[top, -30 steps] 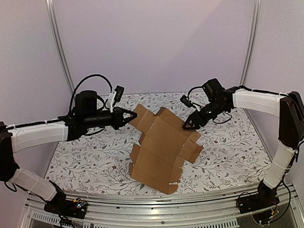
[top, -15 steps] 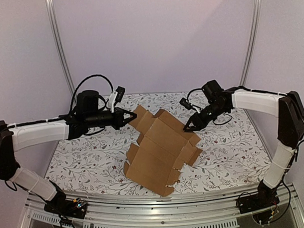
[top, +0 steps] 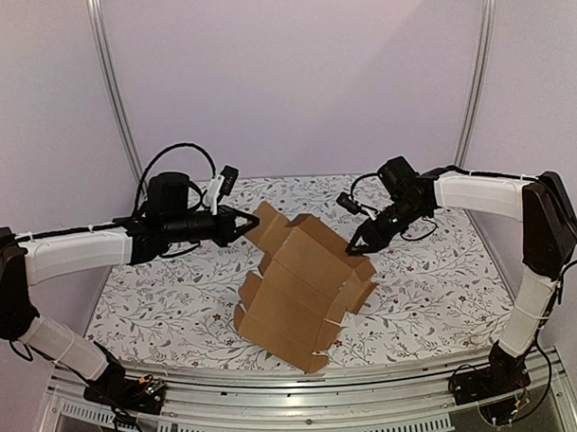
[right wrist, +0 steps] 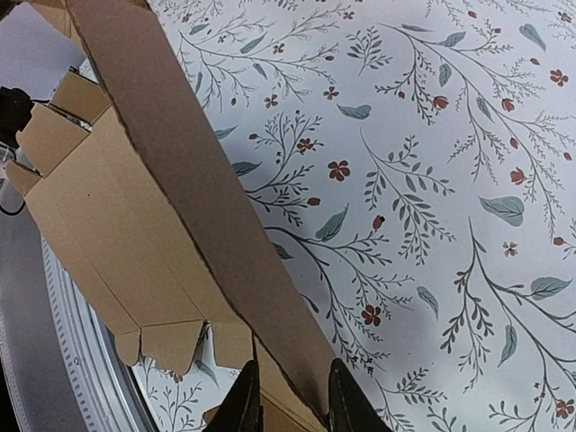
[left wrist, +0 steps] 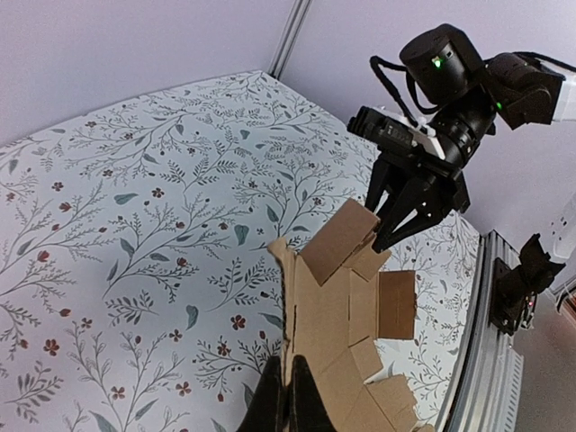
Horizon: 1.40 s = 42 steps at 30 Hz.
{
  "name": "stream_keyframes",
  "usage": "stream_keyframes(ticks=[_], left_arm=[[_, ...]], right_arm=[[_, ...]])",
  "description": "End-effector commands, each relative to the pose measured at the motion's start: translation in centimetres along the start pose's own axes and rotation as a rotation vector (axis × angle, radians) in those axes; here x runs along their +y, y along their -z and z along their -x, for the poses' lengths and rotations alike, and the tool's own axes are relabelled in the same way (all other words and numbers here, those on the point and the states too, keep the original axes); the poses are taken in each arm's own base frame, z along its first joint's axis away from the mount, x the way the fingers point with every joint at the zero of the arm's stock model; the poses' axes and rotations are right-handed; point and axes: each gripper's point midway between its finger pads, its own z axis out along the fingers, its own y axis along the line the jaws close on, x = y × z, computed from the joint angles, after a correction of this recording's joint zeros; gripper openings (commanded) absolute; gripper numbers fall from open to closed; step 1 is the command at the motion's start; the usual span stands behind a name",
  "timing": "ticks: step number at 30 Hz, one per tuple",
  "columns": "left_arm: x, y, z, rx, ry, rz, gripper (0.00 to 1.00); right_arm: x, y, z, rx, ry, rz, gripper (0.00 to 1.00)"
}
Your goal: Fold the paper box
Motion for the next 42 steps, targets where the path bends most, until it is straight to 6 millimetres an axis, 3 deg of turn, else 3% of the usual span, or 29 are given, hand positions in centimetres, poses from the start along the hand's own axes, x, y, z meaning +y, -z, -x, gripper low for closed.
stream_keyframes(ticks=[1,9,16,26,36,42], left_arm=[[0.0,-0.5,0.2,0.005,-0.017,0.002,0.00],[-0.1,-0.6,0.2,0.011,-0.015,-0.003,0.00],[-0.4,-0.7,0.2,0.017,-0.011,-0.021,0.00],[-0.5,-0.8,0.1,0.027,-0.014,-0.028,0.00],[-0.4,-1.2,-0.2,0.045,-0.012,-0.034,0.00],[-0.5,-1.2,-0.5,0.058,-0.019,-0.044,0.00]], right_arm=[[0.0,-0.5,-0.1,0.027,0.006,0.000,0.23],[-0.5,-0.6,-0.3,0.050,0.021,-0.038,0.14],[-0.5,-1.1,-0.5,0.080,0.051,-0.068,0.17],[-0.7,-1.9,-0.8,0.114,0.087,-0.079,0.28],[-1.4,-1.9,-0.6,0.131,0.141,-0.142,0.31],[-1.6,-2.1,-0.5,0.142,0.195,-0.181,0.44]])
